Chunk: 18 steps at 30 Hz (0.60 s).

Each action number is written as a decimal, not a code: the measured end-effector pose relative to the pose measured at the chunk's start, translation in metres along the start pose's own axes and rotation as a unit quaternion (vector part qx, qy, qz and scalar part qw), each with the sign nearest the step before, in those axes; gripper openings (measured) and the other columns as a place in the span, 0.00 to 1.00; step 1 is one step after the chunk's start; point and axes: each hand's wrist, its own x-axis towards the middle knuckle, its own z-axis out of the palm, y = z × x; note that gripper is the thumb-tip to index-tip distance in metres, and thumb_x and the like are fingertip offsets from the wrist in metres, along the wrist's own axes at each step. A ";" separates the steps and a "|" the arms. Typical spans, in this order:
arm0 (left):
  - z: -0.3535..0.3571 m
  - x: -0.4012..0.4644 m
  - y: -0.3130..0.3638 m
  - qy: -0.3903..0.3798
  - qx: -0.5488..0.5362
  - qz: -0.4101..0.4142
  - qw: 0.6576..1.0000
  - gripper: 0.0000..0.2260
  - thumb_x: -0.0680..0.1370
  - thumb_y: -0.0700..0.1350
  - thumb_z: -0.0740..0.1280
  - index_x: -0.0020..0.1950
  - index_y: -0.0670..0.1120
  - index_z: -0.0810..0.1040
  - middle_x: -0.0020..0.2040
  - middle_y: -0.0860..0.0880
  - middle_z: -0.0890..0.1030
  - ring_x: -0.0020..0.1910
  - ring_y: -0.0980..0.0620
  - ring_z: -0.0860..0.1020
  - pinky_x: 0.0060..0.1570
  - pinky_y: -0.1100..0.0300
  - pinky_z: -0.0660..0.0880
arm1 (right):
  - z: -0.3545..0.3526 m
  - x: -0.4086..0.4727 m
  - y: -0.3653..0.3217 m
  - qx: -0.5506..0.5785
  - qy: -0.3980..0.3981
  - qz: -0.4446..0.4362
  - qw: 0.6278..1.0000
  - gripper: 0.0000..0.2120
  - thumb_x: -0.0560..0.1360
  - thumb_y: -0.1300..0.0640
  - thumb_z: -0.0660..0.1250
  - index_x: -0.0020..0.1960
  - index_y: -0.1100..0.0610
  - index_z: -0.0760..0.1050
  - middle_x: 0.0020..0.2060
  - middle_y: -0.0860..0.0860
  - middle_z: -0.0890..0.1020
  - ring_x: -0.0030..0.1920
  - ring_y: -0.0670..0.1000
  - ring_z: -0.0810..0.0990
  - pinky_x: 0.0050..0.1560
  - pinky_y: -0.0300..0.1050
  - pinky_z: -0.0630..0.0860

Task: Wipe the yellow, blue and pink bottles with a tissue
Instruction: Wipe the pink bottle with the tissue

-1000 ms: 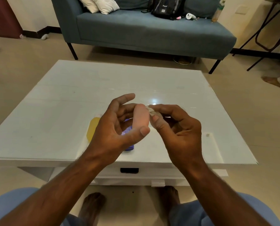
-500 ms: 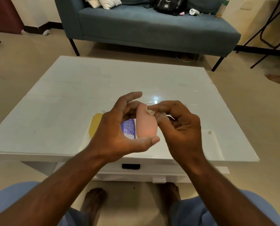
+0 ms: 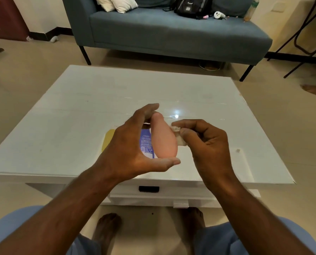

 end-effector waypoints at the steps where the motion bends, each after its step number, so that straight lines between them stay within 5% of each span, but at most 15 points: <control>1: 0.001 0.000 0.000 -0.014 0.016 0.016 1.000 0.51 0.59 0.72 0.73 0.76 0.55 0.57 0.74 0.56 0.67 0.63 0.56 0.74 0.58 0.67 0.73 | 0.001 0.000 0.002 -0.010 -0.010 0.045 0.999 0.07 0.82 0.56 0.69 0.55 0.49 0.85 0.50 0.44 0.88 0.53 0.47 0.87 0.55 0.45 0.86; 5: 0.004 -0.001 -0.003 -0.015 0.042 0.051 0.998 0.50 0.62 0.74 0.69 0.77 0.53 0.57 0.74 0.53 0.68 0.64 0.56 0.72 0.60 0.71 0.67 | 0.004 -0.003 0.002 0.011 -0.106 0.115 0.988 0.23 0.75 0.41 0.68 0.65 0.49 0.81 0.55 0.44 0.87 0.55 0.48 0.87 0.55 0.47 0.86; 8: 0.004 0.002 -0.006 0.005 0.026 0.068 0.997 0.49 0.63 0.68 0.74 0.76 0.48 0.60 0.75 0.51 0.67 0.68 0.53 0.72 0.66 0.62 0.71 | 0.007 -0.005 0.000 0.033 -0.130 0.119 0.984 0.26 0.70 0.41 0.72 0.65 0.48 0.81 0.53 0.44 0.87 0.54 0.47 0.87 0.52 0.43 0.86; 12: 0.000 0.006 -0.003 0.039 -0.125 -0.029 0.991 0.48 0.61 0.68 0.74 0.76 0.54 0.61 0.74 0.58 0.69 0.68 0.58 0.73 0.64 0.65 0.73 | 0.008 0.000 0.004 0.070 -0.100 0.138 0.983 0.27 0.66 0.39 0.74 0.64 0.42 0.79 0.57 0.43 0.87 0.57 0.48 0.87 0.59 0.46 0.85; 15: -0.005 0.007 -0.002 0.053 -0.196 -0.097 0.974 0.32 0.67 0.66 0.70 0.70 0.60 0.69 0.63 0.63 0.78 0.60 0.63 0.78 0.57 0.67 0.77 | 0.006 0.001 0.004 0.071 -0.119 0.134 0.981 0.25 0.66 0.43 0.76 0.63 0.43 0.80 0.56 0.42 0.87 0.56 0.46 0.87 0.59 0.43 0.84; 18: 0.001 0.003 -0.004 0.040 -0.145 -0.090 0.985 0.22 0.72 0.62 0.68 0.64 0.59 0.75 0.57 0.61 0.82 0.55 0.61 0.81 0.57 0.62 0.79 | 0.006 -0.002 0.006 -0.016 -0.118 0.109 0.987 0.20 0.69 0.48 0.80 0.60 0.46 0.83 0.51 0.42 0.88 0.53 0.44 0.87 0.52 0.37 0.84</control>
